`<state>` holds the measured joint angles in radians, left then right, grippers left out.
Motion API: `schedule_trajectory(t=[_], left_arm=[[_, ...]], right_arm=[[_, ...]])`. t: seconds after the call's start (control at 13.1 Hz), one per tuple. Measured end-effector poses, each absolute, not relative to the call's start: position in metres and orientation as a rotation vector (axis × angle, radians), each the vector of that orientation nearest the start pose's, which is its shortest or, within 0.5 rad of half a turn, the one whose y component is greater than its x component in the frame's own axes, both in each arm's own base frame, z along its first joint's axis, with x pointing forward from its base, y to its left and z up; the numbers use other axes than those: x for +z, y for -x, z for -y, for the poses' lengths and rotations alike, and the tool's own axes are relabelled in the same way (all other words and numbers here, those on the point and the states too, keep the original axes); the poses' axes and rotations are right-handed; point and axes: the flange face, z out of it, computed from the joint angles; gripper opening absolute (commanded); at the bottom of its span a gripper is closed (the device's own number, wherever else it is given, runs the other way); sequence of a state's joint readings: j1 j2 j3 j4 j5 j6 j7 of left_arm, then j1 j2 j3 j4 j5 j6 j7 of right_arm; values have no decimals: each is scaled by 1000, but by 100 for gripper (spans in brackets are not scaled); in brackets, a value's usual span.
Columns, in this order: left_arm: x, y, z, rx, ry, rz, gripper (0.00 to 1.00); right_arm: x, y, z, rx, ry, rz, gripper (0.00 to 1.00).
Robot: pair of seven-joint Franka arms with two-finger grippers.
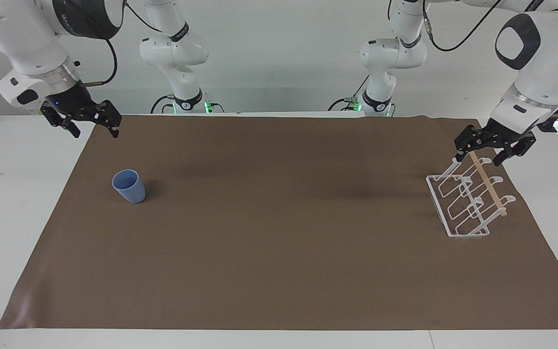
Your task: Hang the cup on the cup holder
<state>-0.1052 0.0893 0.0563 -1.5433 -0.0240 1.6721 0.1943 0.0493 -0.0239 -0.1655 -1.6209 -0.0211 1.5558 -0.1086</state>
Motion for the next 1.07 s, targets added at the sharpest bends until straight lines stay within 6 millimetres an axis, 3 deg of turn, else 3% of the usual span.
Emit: schedule_trajectory(t=[0.54, 0.69, 0.92, 1.07], left_arm=[[596, -590, 33, -64, 3134, -380, 100], [596, -590, 33, -64, 3134, -380, 100], [596, -590, 33, -64, 3134, -380, 100], [596, -590, 33, -64, 3134, -380, 100]], right_arm=[[615, -539, 64, 67, 3152, -6, 100], [612, -539, 52, 74, 3151, 32, 100], [588, -549, 36, -36, 3156, 109, 100], [561, -556, 51, -50, 3161, 150, 100]])
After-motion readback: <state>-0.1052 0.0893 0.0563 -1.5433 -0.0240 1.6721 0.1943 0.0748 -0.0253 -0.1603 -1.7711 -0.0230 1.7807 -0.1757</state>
